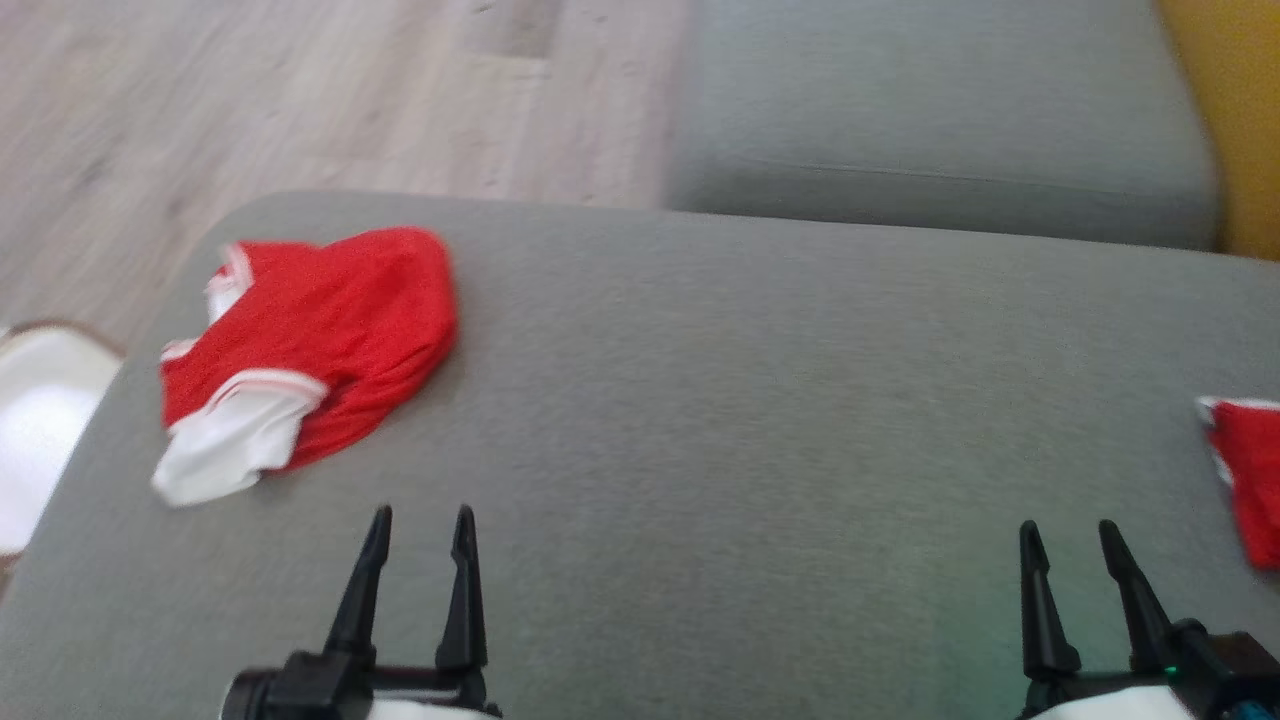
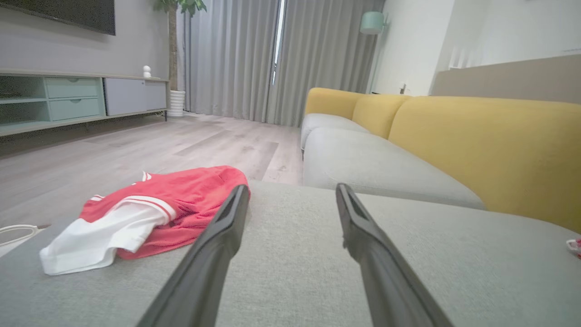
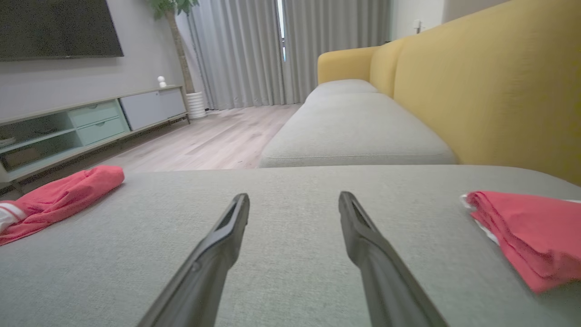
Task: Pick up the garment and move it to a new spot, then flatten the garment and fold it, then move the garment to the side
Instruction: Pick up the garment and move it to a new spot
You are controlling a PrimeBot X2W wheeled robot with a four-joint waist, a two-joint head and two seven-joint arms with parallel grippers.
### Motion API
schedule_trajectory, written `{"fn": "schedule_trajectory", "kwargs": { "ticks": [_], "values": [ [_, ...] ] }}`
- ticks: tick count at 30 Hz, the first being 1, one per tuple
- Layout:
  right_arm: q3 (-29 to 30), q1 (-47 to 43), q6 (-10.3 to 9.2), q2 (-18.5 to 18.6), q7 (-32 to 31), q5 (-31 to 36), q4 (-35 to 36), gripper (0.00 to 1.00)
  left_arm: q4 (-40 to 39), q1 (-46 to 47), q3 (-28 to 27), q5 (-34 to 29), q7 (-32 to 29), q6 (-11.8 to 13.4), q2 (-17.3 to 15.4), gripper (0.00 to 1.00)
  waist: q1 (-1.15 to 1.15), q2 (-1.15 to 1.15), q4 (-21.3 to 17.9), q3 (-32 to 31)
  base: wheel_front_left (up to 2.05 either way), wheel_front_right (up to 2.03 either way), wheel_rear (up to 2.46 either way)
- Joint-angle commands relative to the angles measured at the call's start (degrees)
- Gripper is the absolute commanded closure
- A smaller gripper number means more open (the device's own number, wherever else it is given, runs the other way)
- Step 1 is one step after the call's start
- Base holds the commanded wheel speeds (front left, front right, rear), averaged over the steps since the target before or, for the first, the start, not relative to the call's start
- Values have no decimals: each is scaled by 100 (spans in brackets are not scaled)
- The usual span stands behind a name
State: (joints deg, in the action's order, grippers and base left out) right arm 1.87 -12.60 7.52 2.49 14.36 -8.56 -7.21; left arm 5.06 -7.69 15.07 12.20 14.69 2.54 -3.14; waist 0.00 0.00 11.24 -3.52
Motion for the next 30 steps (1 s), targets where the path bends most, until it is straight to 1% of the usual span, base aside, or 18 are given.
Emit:
{"fn": "schedule_trajectory", "kwargs": {
  "ticks": [1, 2, 6, 7, 10, 12, 16, 19, 22, 26, 28, 30],
  "values": [
    [-154, 243, -3, 46, 63, 44, 231, 0, -228, 387, -193, 43, 30, 44, 26, 0, 0, 0, 429, 153, 0, 0, 0],
    [-188, 325, -3, 46, 63, 43, 259, 0, -255, 438, -214, 78, 30, 80, 26, 0, 0, 0, 744, 257, 0, 0, 0],
    [-283, 585, -3, 77, 63, 21, 298, 0, -329, 553, -286, 153, 30, 170, 26, 0, 0, 0, 1330, 454, 0, 0, 0],
    [-283, 585, -3, 77, 63, 21, 298, 0, -329, 553, -286, 153, 30, 170, 26, 0, 0, 0, 1330, 454, 0, 0, 0],
    [-331, 752, -3, 121, 63, 36, 298, 0, -356, 601, -381, 182, 30, 216, 26, 0, 0, 0, 1680, 567, 0, 0, 0],
    [-405, 859, -3, 155, 63, 46, 279, 0, -409, 576, -519, 232, 30, 298, 26, 0, 0, 0, 1782, 668, 0, 0, 0],
    [-491, 1000, -3, 276, 63, 40, 201, 0, -549, 490, -733, 314, 30, 439, 26, 0, 0, 0, 1874, 824, 0, 0, 0],
    [-491, 991, -3, 358, 63, 54, 170, 0, -581, 492, -844, 316, 30, 452, 26, 0, 0, 0, 1919, 911, 0, 0, 0],
    [-429, 999, -3, 464, 63, 102, 266, 0, -626, 736, -968, 220, 30, 368, 26, 0, 0, 0, 1912, 1204, 0, 0, 0],
    [-472, 1205, -3, 786, 63, 201, 430, 0, -683, 1512, -1358, 65, 30, 258, 26, 0, 0, 0, 1668, 1850, 0, 0, 0],
    [-512, 1347, -3, 977, 63, 225, 504, 0, -363, 2008, -1548, 22, 30, 114, 14, 0, 0, 0, 1546, 2174, 0, 0, 0],
    [-547, 1484, -3, 1181, 63, 244, 551, 0, 221, 2635, -1709, 42, 30, -24, -89, 0, 0, 0, 1445, 2463, 0, 0, 0]
  ]
}}
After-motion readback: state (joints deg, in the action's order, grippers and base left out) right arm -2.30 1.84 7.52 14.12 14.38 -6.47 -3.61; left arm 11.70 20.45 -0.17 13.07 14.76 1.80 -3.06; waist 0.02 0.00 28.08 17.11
